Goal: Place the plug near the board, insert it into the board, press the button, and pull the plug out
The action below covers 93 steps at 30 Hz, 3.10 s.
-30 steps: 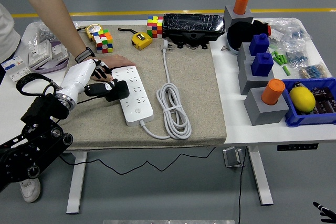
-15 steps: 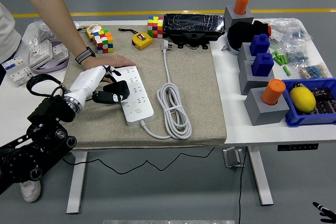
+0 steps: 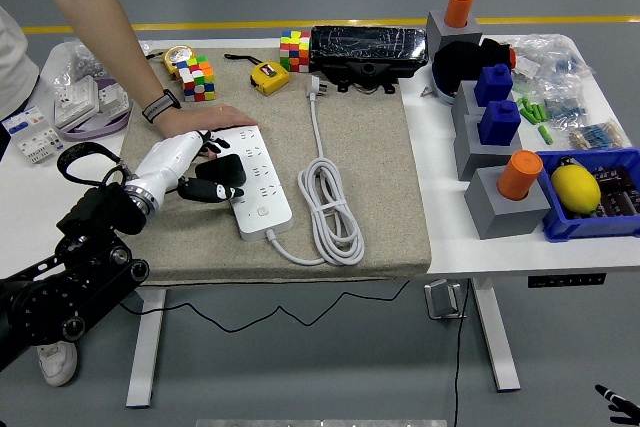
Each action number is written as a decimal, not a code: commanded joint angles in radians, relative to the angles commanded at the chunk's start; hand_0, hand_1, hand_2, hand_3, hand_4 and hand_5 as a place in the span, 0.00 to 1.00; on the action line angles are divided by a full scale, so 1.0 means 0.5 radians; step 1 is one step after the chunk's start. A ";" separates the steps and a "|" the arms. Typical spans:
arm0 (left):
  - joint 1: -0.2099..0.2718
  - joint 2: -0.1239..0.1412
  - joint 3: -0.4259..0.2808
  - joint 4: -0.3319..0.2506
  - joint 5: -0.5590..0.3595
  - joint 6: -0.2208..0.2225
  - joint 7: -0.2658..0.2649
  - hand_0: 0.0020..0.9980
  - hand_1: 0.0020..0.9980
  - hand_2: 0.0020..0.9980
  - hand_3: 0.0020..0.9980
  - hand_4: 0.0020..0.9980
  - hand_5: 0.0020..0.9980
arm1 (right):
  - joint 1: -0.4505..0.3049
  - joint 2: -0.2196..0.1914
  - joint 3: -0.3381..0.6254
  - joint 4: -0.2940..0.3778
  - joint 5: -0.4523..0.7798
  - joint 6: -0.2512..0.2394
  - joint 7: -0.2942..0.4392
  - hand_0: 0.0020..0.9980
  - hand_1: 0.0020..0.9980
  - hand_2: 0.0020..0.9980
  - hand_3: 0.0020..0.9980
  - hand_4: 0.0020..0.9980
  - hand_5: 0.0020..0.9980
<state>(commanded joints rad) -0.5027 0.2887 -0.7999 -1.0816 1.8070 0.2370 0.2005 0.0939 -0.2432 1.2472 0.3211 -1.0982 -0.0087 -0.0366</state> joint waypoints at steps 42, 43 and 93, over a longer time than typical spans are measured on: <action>-0.027 -0.016 0.041 0.048 -0.156 0.269 -0.135 0.27 0.35 0.34 0.43 0.67 0.00 | -0.004 0.002 -0.001 0.000 0.007 -0.006 0.010 0.65 0.64 0.62 0.55 0.98 0.53; -0.025 -0.015 0.040 0.048 -0.164 0.271 -0.139 0.27 0.35 0.34 0.43 0.67 0.00 | -0.004 0.002 -0.001 -0.001 0.007 -0.006 0.010 0.65 0.64 0.62 0.55 0.98 0.53; 0.171 0.034 -0.257 -0.292 -0.163 0.243 -0.146 0.70 0.68 0.64 0.63 0.96 0.35 | -0.026 0.006 0.000 -0.001 0.006 -0.004 0.010 0.65 0.64 0.62 0.55 0.98 0.53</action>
<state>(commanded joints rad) -0.4172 0.3059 -0.9282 -1.2277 1.7253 0.3587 0.1273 0.0811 -0.2404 1.2470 0.3207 -1.0953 -0.0108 -0.0318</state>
